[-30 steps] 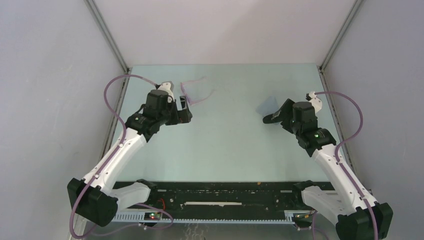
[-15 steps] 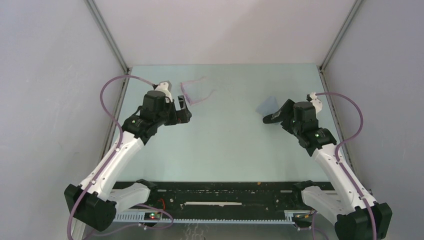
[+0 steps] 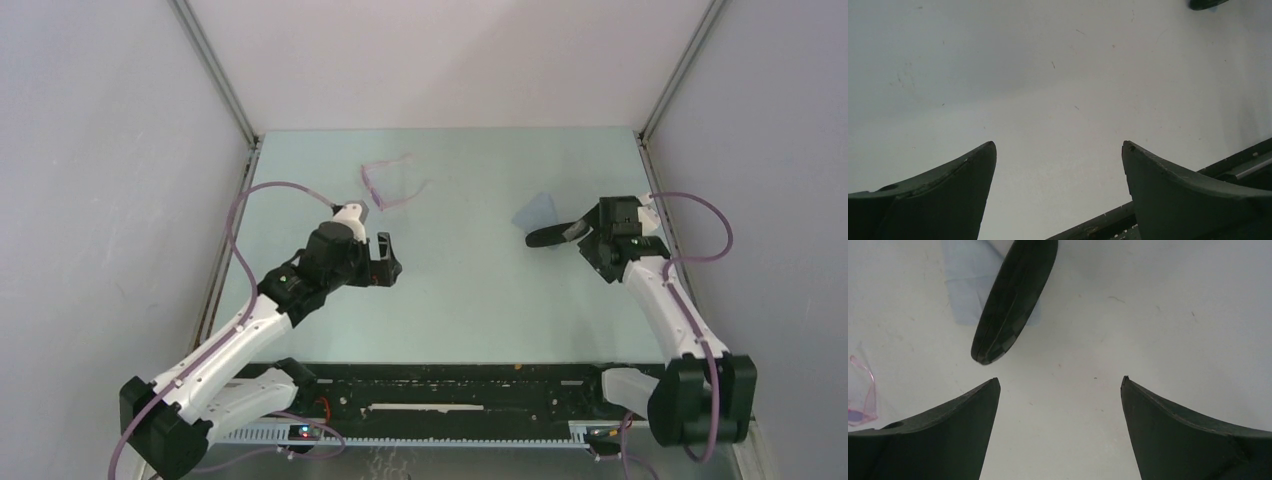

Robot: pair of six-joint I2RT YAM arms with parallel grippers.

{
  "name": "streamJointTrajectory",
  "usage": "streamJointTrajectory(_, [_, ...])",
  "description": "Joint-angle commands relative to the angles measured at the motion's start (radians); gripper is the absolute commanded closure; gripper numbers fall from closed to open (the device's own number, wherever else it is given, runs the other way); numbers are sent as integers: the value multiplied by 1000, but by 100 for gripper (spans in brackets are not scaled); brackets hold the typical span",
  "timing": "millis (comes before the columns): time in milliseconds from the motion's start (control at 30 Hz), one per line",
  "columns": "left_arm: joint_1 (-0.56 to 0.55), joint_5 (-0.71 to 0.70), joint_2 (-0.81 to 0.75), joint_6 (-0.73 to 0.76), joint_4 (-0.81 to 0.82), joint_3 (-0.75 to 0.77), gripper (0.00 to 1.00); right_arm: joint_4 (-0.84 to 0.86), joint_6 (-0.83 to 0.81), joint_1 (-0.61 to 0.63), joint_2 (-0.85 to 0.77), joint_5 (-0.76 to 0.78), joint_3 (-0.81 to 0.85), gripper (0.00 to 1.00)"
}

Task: Organize the sunglasses
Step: Pick up the sunglasses case from the center of the board.

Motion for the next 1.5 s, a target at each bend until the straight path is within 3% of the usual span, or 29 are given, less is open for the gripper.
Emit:
streamJointTrajectory(0, [-60,-122,3,-29,98,-35,0,53,129,-34,122,-67,102,1])
streamJointTrajectory(333, [-68,-131,-1,-45,90,-6,0,123,285,-33,426,-66,222,0])
streamJointTrajectory(600, [-68,-102,14,-50,75,1,0,152,283,-34,523,-71,228,6])
streamJointTrajectory(933, [-68,-95,34,-69,81,-1,0,248,98,-34,382,-188,96,60])
streamJointTrajectory(1000, [-68,-95,40,-70,80,3,0,273,25,-34,363,-274,69,66])
streamJointTrajectory(1167, [-67,-123,41,-69,66,15,0,326,-119,-5,336,-514,16,67])
streamJointTrajectory(1333, [-24,-130,35,-68,30,46,0,407,-211,178,330,-735,5,64])
streamJointTrajectory(1467, [31,-108,26,-95,41,40,0,492,-223,321,433,-871,35,62])
